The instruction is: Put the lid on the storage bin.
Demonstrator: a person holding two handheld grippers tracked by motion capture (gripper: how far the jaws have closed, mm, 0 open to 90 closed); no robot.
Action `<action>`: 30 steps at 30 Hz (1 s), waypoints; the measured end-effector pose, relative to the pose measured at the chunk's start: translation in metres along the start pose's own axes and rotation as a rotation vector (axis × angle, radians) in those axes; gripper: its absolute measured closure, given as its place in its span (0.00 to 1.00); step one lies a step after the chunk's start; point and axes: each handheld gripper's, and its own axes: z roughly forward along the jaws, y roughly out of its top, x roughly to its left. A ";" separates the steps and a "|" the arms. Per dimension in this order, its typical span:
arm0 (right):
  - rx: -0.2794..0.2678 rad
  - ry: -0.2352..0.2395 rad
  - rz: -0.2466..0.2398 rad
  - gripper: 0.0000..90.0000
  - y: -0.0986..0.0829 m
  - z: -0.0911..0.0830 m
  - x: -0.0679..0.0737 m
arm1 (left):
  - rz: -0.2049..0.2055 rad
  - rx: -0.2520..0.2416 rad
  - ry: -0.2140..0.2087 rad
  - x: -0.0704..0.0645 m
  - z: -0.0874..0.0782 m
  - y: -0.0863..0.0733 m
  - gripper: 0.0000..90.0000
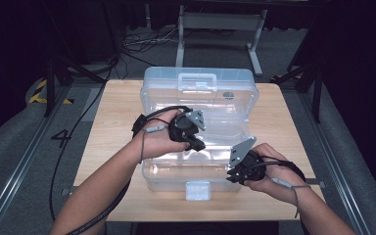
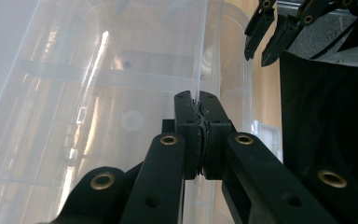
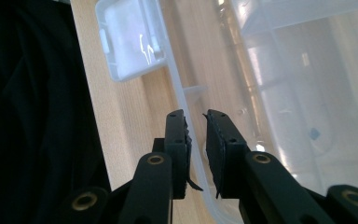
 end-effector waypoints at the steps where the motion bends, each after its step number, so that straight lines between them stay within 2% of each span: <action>1: -0.006 0.001 0.001 0.89 0.000 -0.001 0.000 | 0.001 0.000 0.001 0.000 0.000 0.000 0.98; 6: -0.037 0.004 0.013 0.90 0.001 -0.008 -0.002 | -0.001 -0.001 -0.003 0.000 0.000 0.000 0.98; 7: -0.061 0.002 0.027 0.92 0.001 -0.011 -0.004 | -0.002 -0.001 -0.007 0.001 0.000 0.000 0.98; 15: -0.144 0.014 0.055 0.97 0.000 -0.028 -0.009 | -0.006 -0.001 -0.010 0.002 0.000 0.000 0.98; 20: -0.173 0.003 0.066 0.99 -0.001 -0.036 -0.010 | -0.005 -0.003 -0.010 0.002 0.000 0.000 0.98; 30: -0.304 -0.038 0.141 1.00 -0.008 -0.054 -0.019 | -0.005 -0.002 -0.007 0.001 0.000 0.000 0.98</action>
